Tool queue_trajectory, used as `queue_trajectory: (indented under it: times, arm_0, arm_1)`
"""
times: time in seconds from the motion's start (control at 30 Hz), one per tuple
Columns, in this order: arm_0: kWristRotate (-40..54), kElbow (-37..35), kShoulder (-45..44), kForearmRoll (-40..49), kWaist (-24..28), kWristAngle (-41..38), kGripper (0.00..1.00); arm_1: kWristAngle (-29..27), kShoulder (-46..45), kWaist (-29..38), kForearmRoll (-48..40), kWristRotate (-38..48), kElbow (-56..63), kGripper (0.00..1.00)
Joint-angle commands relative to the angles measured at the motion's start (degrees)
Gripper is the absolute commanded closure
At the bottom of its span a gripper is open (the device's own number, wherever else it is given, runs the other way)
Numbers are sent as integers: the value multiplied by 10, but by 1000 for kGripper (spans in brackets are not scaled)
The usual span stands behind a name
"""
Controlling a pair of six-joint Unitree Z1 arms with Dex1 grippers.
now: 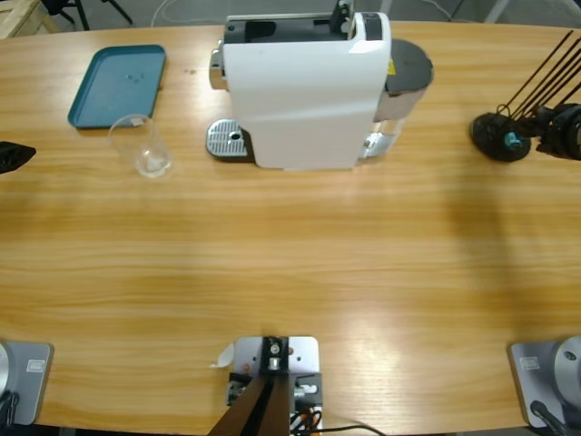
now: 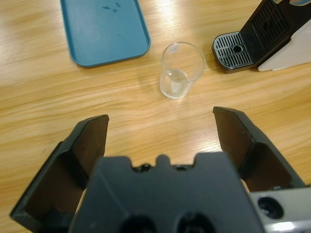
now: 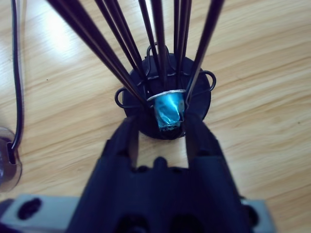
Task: Pour coffee
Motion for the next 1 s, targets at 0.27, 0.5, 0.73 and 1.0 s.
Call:
queue_trajectory:
  times: [0.27,0.5,0.73,1.0]
  arm_0:
    - [5,19,15,-7,5,-4,73]
    - [5,19,16,-8,5,-5,73]
    - [5,19,15,-8,5,-4,73]
    - [5,20,18,-10,5,-5,73]
  arm_1:
    - [-5,29,-12,-11,7,19,1000]
    - [-8,18,-12,-10,7,20,1000]
    - [-8,-18,-12,26,2,-4,1000]
    - [-12,-63,-11,104,-4,-49,1000]
